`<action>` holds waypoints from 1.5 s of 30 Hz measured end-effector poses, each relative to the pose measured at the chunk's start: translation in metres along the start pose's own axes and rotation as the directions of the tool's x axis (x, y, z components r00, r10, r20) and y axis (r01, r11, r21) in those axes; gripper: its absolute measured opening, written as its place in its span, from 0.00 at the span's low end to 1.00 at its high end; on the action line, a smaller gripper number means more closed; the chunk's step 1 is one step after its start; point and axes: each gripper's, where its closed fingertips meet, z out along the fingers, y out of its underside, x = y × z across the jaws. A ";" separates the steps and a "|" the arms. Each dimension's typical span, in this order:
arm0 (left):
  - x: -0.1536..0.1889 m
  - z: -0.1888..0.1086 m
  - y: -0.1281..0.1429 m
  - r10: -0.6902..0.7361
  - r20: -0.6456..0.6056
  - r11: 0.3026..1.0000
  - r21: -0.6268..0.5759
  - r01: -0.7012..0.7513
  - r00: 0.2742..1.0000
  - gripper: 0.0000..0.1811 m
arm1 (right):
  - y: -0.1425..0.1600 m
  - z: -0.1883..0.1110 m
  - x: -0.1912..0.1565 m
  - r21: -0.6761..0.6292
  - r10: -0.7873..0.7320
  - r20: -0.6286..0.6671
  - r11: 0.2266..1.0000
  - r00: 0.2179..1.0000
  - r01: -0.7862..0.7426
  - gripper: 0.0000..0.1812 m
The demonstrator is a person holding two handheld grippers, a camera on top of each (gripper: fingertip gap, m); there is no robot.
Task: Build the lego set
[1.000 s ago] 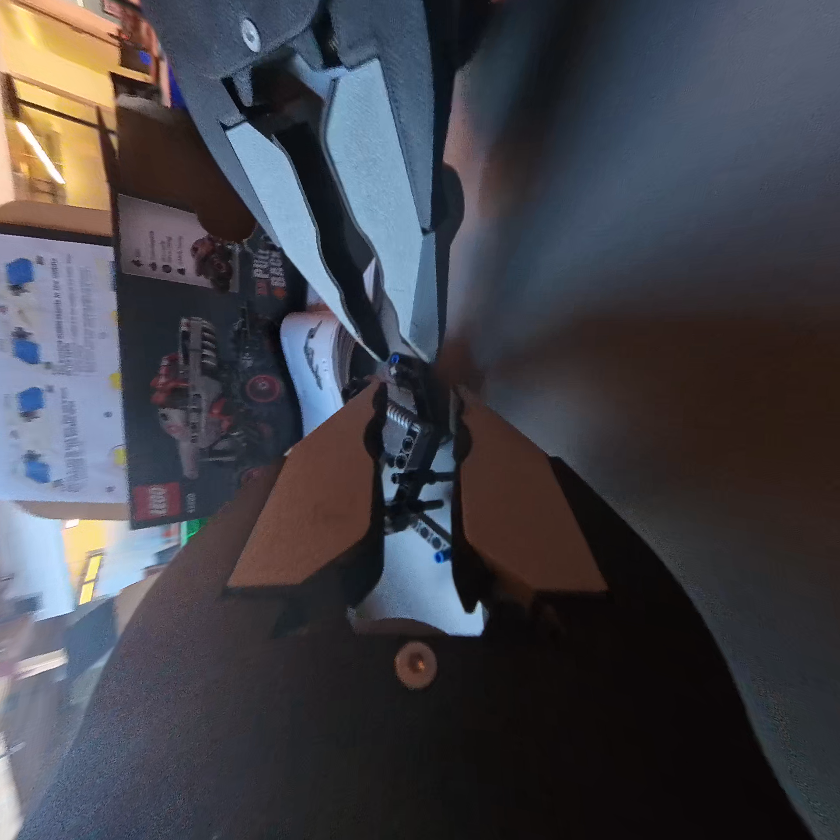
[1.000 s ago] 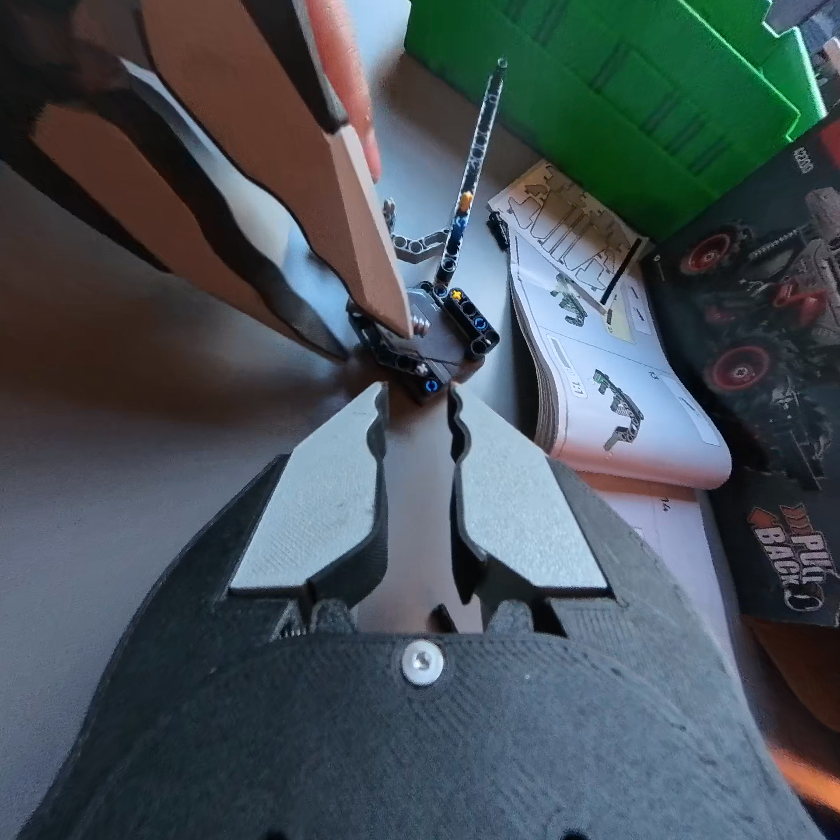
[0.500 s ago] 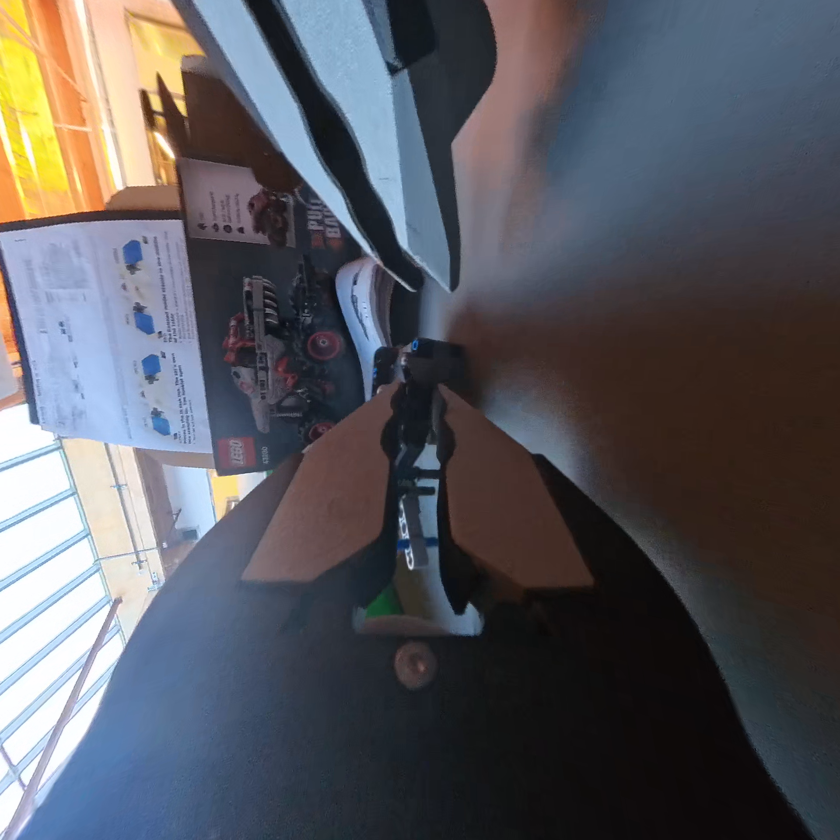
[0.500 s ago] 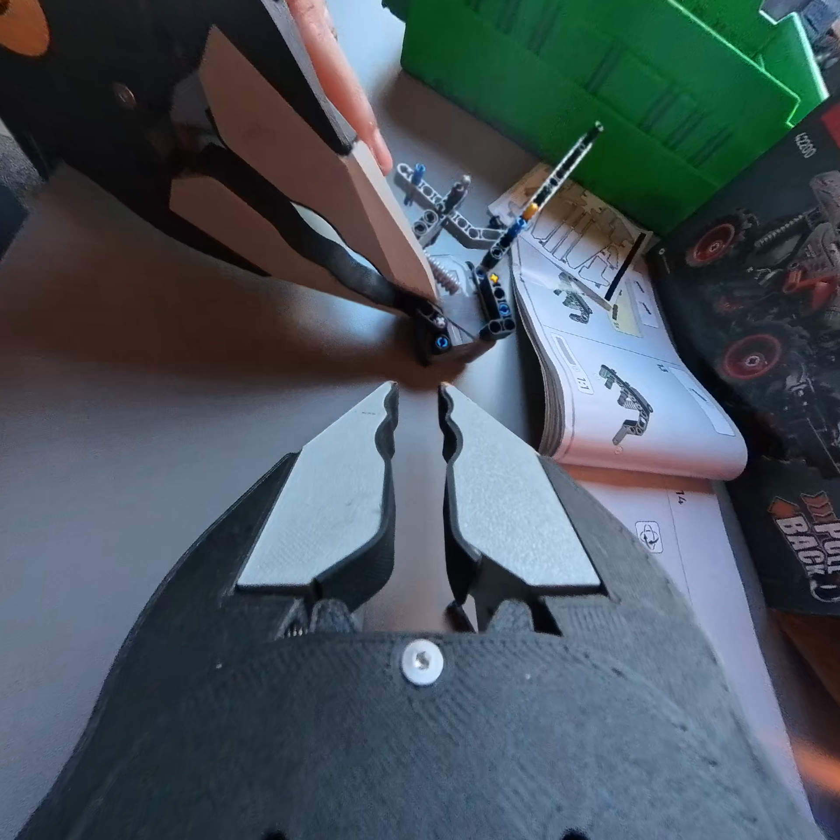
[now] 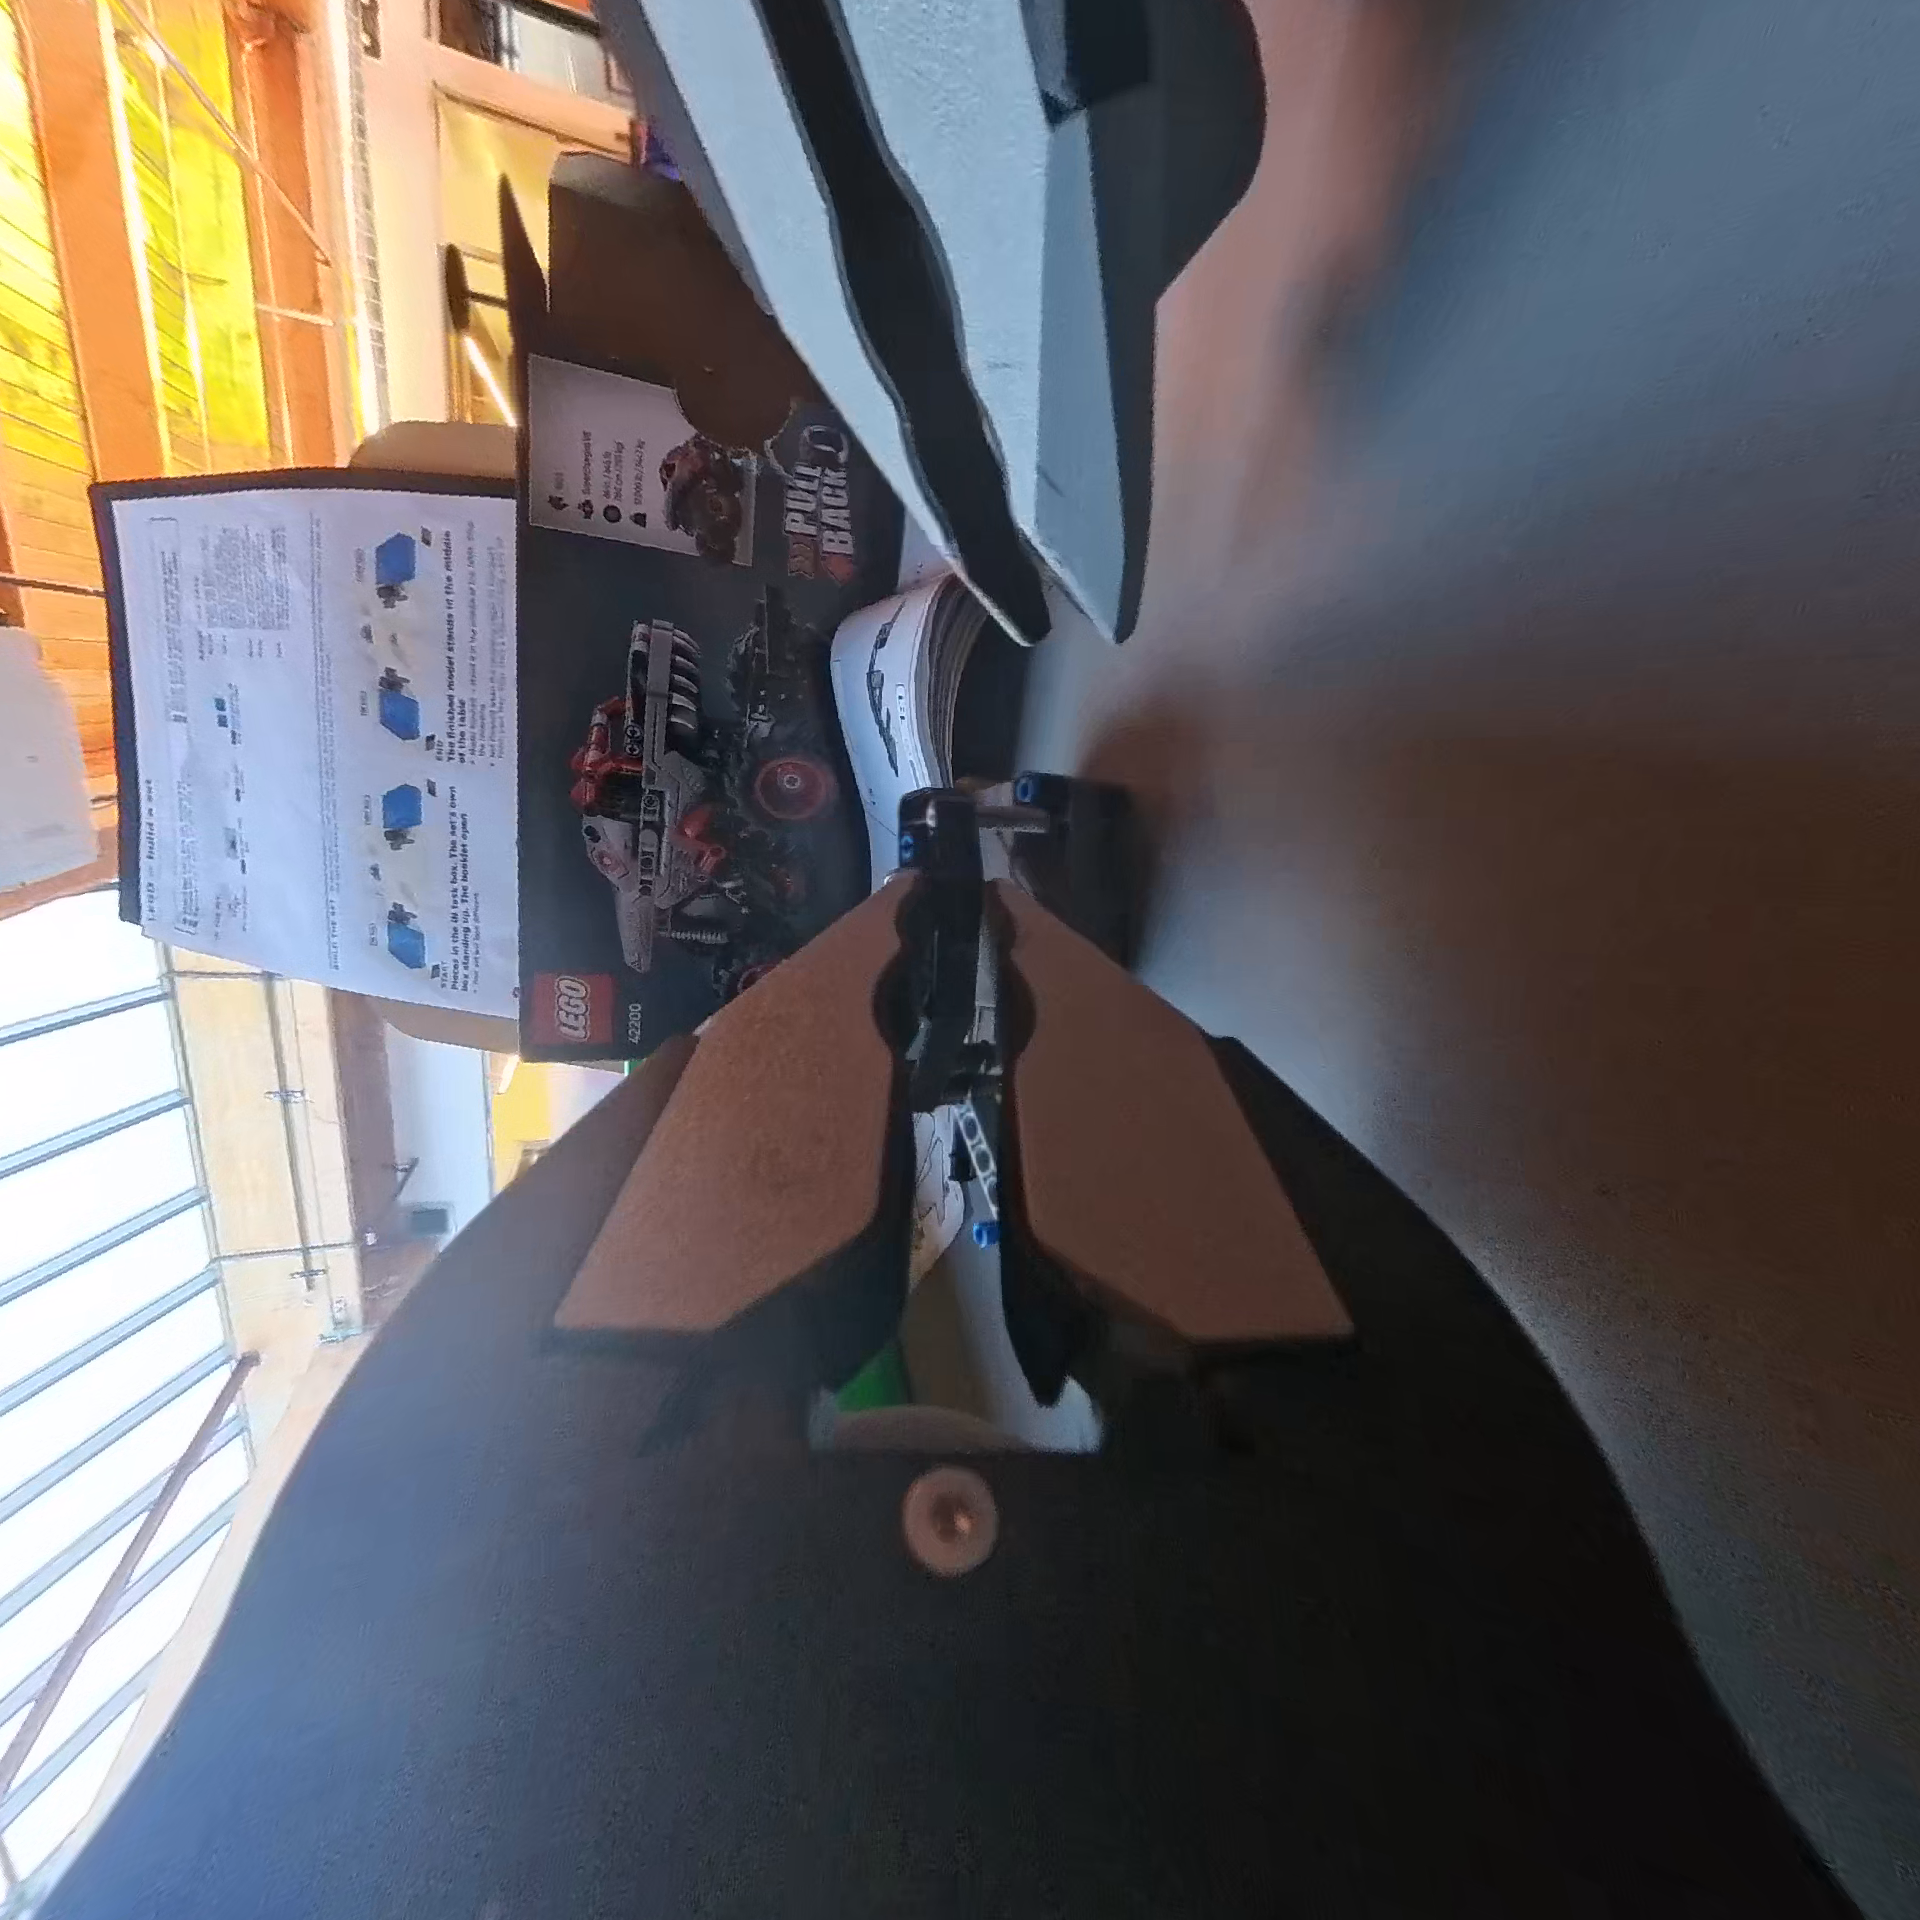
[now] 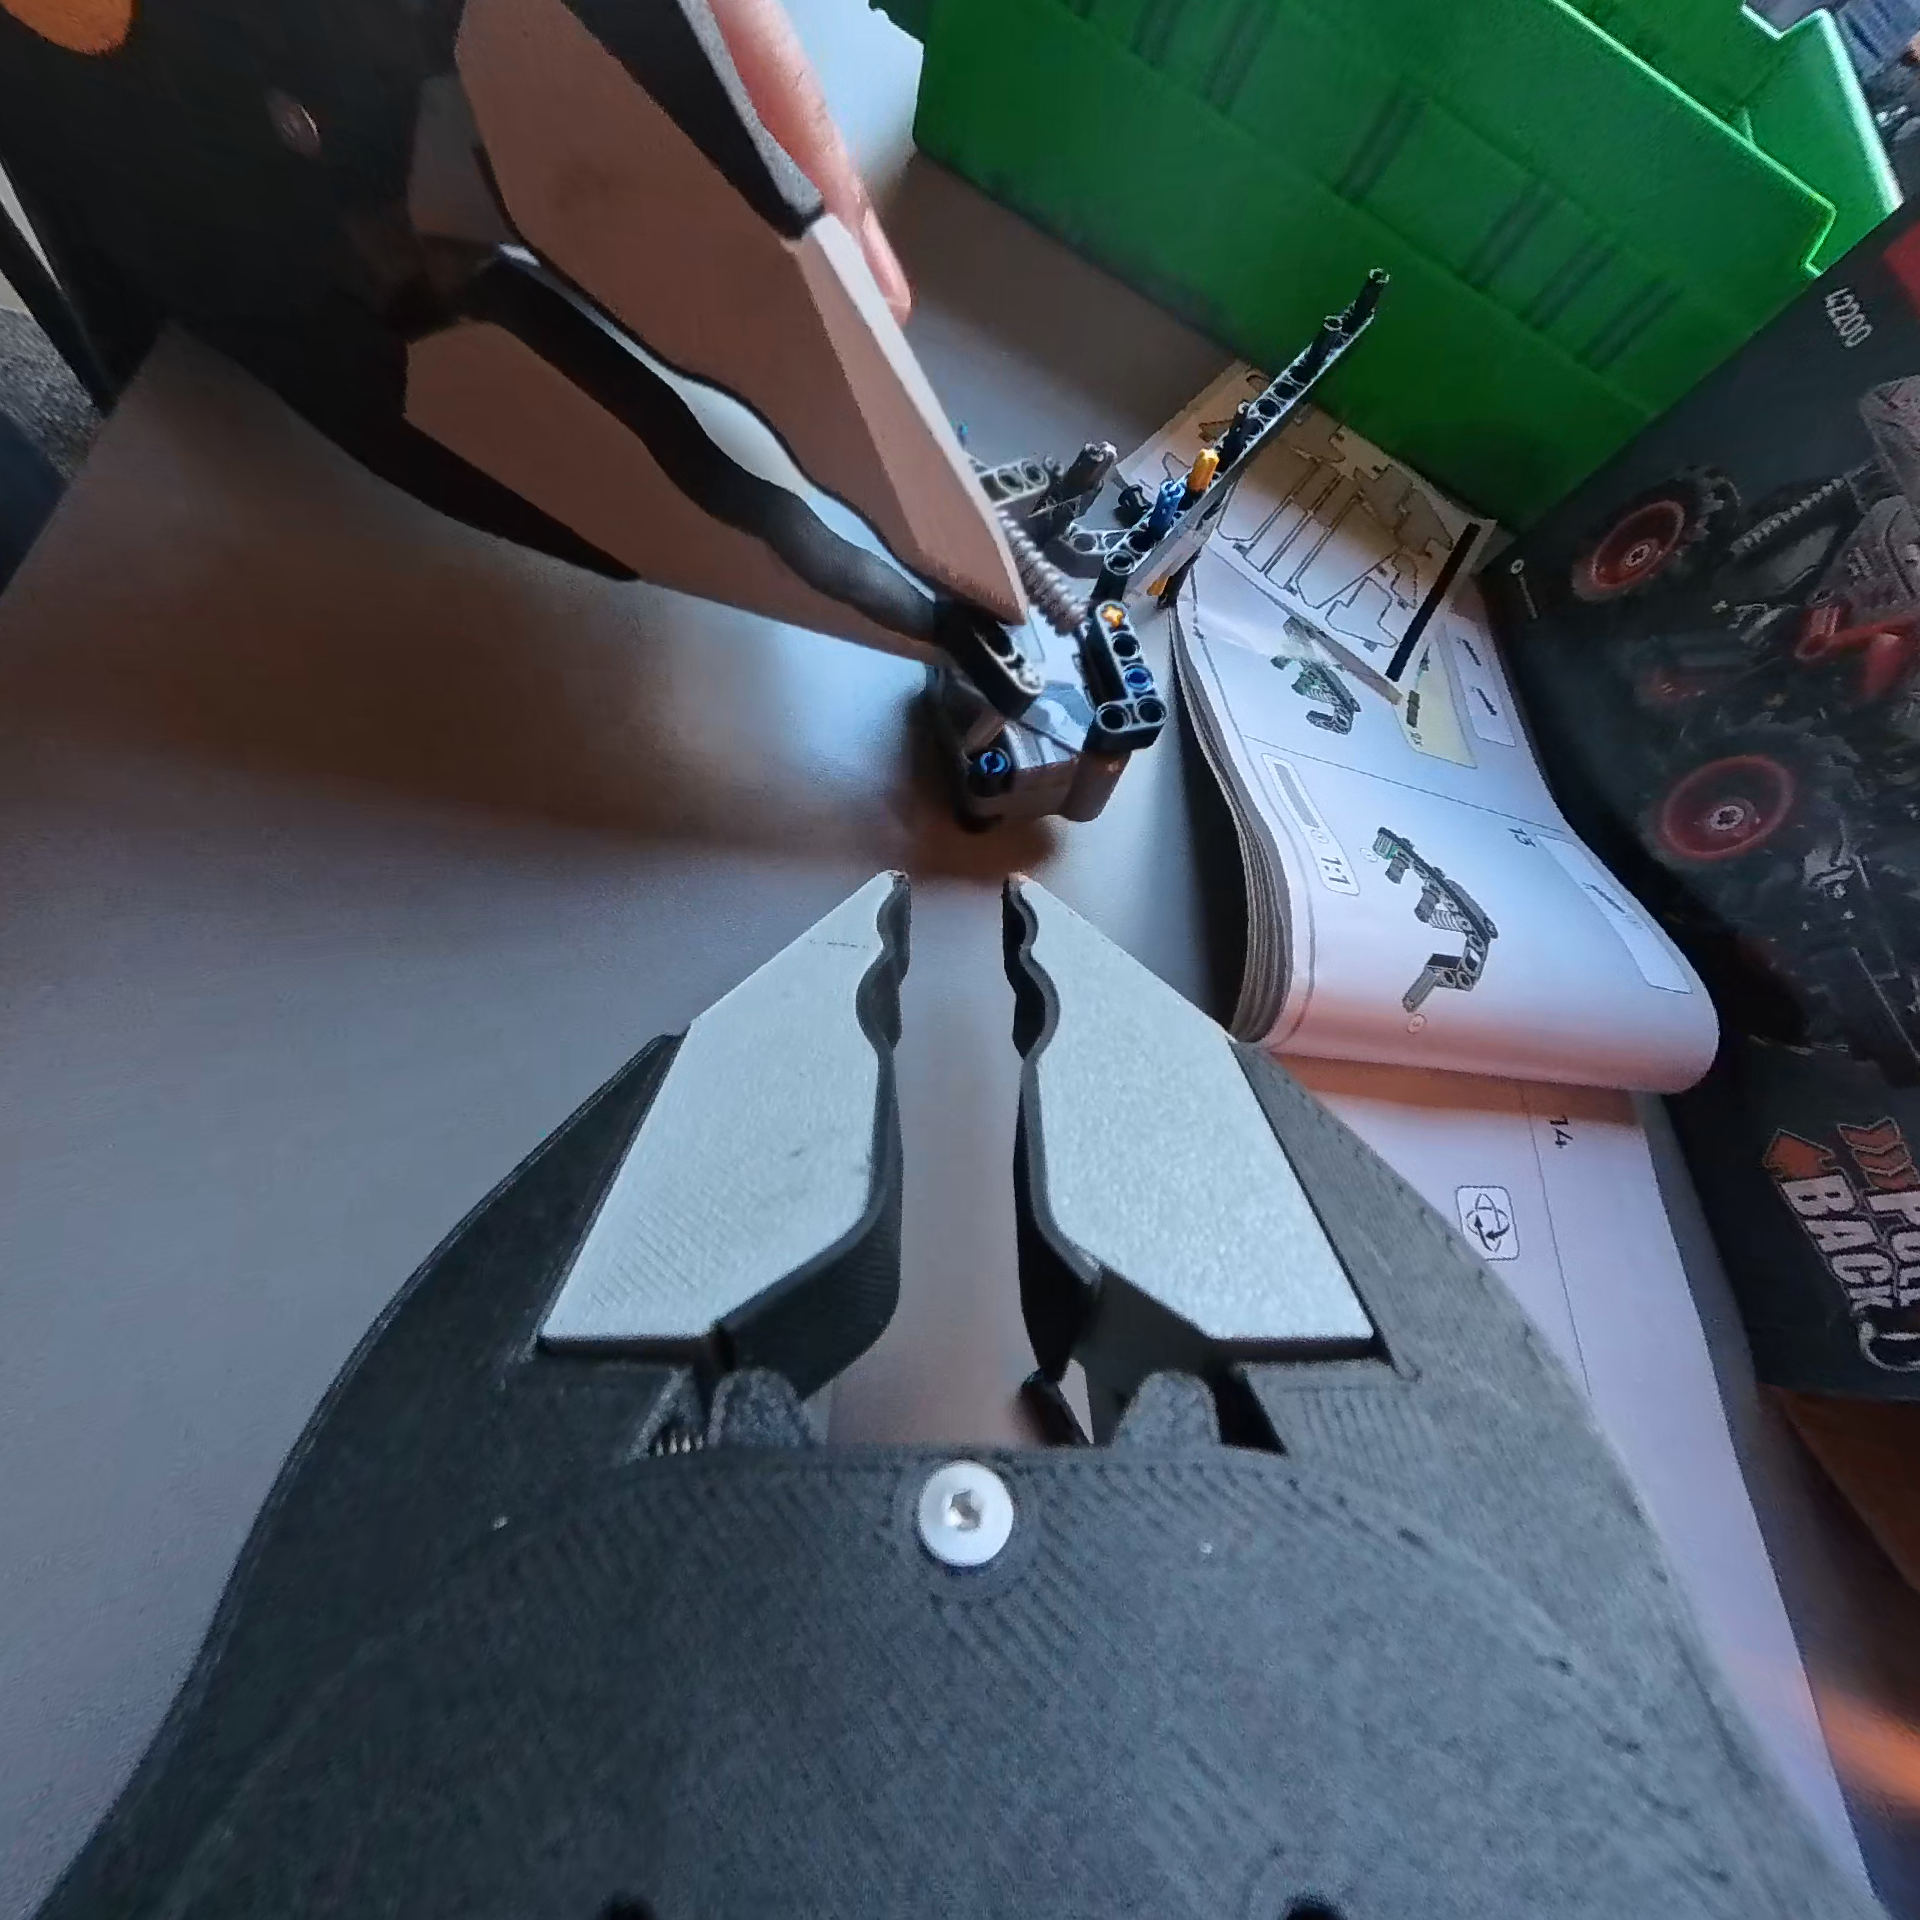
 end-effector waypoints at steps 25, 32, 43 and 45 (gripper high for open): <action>-0.006 0.005 0.020 0.019 0.114 0.998 -0.065 -0.011 0.993 0.03 | -0.016 0.023 0.021 -0.013 0.031 -0.096 0.999 0.995 -0.032 0.17; -0.002 0.002 0.022 0.020 0.113 0.998 -0.060 -0.014 0.993 0.03 | -0.043 0.025 0.032 0.095 -0.042 0.042 0.995 0.998 0.038 0.41; -0.005 0.001 0.034 0.015 0.120 0.998 -0.068 -0.007 0.993 0.03 | -0.025 0.073 0.028 -0.031 -0.092 0.141 0.995 0.986 0.098 0.27; -0.005 -0.001 0.035 0.026 0.124 0.997 -0.070 -0.017 0.992 0.03 | -0.024 0.074 0.030 -0.034 -0.104 0.118 0.993 0.988 0.109 0.23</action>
